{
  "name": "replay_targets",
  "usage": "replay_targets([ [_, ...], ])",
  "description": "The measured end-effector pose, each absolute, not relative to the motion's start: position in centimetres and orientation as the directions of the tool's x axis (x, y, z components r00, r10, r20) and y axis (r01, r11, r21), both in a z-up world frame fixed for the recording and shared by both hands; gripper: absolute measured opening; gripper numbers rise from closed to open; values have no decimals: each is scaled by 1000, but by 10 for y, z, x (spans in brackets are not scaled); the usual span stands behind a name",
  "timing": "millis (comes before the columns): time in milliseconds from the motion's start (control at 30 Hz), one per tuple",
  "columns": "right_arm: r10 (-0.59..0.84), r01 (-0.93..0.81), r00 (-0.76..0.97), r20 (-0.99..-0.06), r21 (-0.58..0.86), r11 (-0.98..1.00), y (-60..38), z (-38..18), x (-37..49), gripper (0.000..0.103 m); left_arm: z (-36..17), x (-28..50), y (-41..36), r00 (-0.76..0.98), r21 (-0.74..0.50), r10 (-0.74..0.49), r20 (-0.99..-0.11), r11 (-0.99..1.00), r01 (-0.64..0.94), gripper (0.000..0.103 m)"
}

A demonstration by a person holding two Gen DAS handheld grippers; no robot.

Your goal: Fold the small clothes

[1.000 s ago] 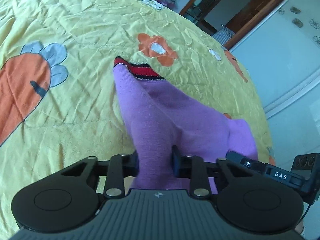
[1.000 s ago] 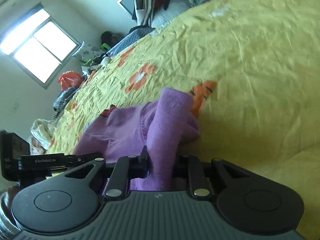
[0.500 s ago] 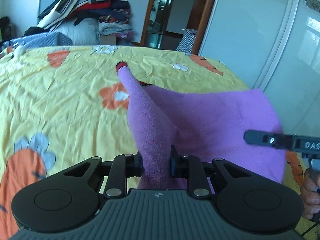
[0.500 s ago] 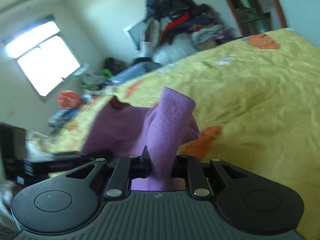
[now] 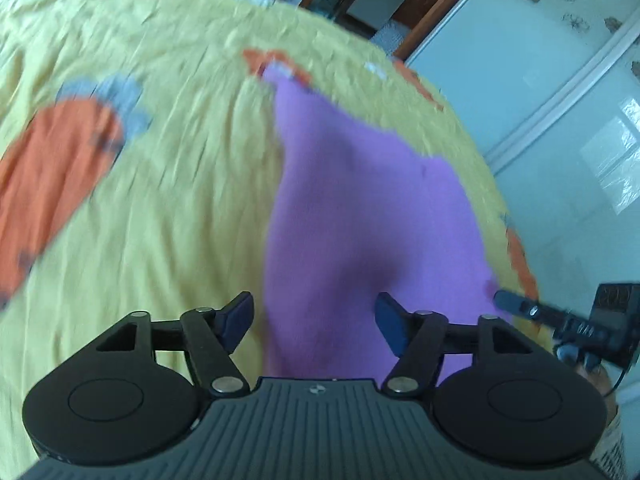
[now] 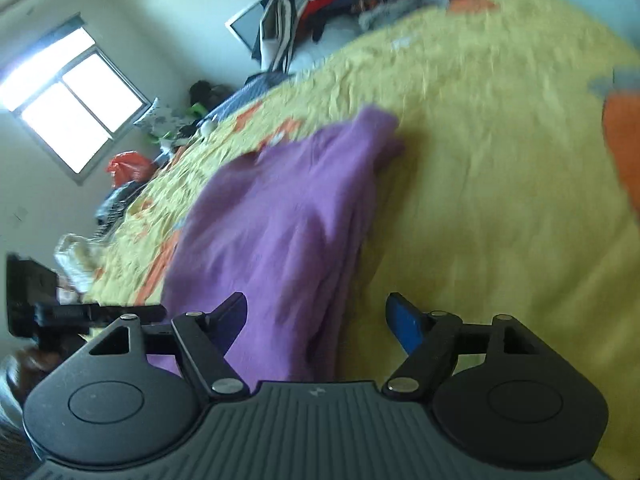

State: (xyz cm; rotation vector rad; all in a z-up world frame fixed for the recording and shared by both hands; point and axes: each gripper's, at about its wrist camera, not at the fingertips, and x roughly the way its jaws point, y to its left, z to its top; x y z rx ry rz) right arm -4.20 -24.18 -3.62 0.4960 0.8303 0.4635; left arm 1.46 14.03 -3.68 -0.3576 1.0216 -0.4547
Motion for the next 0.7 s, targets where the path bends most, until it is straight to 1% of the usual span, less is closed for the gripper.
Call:
replay_targets([
  [33, 567, -210, 603, -562, 574, 792, -239, -37, -43, 77, -39, 11, 141, 455, -507, -536, -712, 840, 196, 68],
  [100, 578, -227, 597, -556, 574, 787, -232, -38, -41, 77, -40, 13, 139, 453, -521, -545, -705, 832, 190, 68],
  [133, 593, -239, 586, -552, 582, 777, -228, -39, -40, 77, -40, 15, 136, 446, -533, -550, -706, 827, 177, 56],
  [167, 614, -256, 570, -546, 592, 764, -222, -40, -38, 76, -43, 19, 133, 419, -551, -563, -712, 818, 163, 29],
  [200, 622, -279, 563, -544, 583, 763, -213, -41, -39, 75, -46, 20, 132, 408, -562, -567, -716, 814, 146, 25],
  [233, 609, -300, 565, -556, 549, 780, -205, -40, -43, 71, -48, 22, 129, 400, -563, -572, -716, 812, 155, 17],
  [267, 587, -299, 560, -584, 519, 801, -197, -38, -41, 28, -47, 25, 128, 391, -557, -573, -720, 814, 165, 16],
  [300, 598, -268, 532, -600, 550, 791, -195, -42, -35, 14, -46, 28, 130, 381, -564, -578, -722, 810, 159, 15],
  [333, 617, -257, 529, -583, 582, 771, -195, -44, -31, 13, -43, 29, 134, 378, -568, -580, -722, 808, 156, 14],
  [367, 609, -264, 536, -584, 569, 779, -192, -41, -32, 13, -37, 29, 137, 384, -567, -581, -718, 808, 161, 13],
  [433, 625, -287, 552, -552, 578, 764, -185, -26, -40, 13, -21, 22, 144, 403, -568, -581, -708, 806, 165, 11],
  [567, 674, -368, 554, -489, 583, 725, -173, 10, -71, 13, 8, -13, 165, 433, -584, -587, -684, 797, 156, 11],
  [600, 675, -365, 555, -486, 587, 723, -172, 12, -78, 13, 11, -24, 169, 434, -586, -588, -682, 795, 156, 11],
  [633, 669, -347, 544, -506, 590, 729, -170, 7, -84, 15, 7, -35, 174, 428, -596, -589, -686, 792, 134, 11],
  [667, 661, -346, 514, -546, 574, 743, -167, 0, -87, 21, 1, -45, 178, 408, -598, -591, -697, 792, 126, 12],
  [700, 647, -325, 473, -598, 565, 759, -166, -12, -89, 37, -9, -52, 180, 390, -581, -578, -717, 804, 124, 12],
])
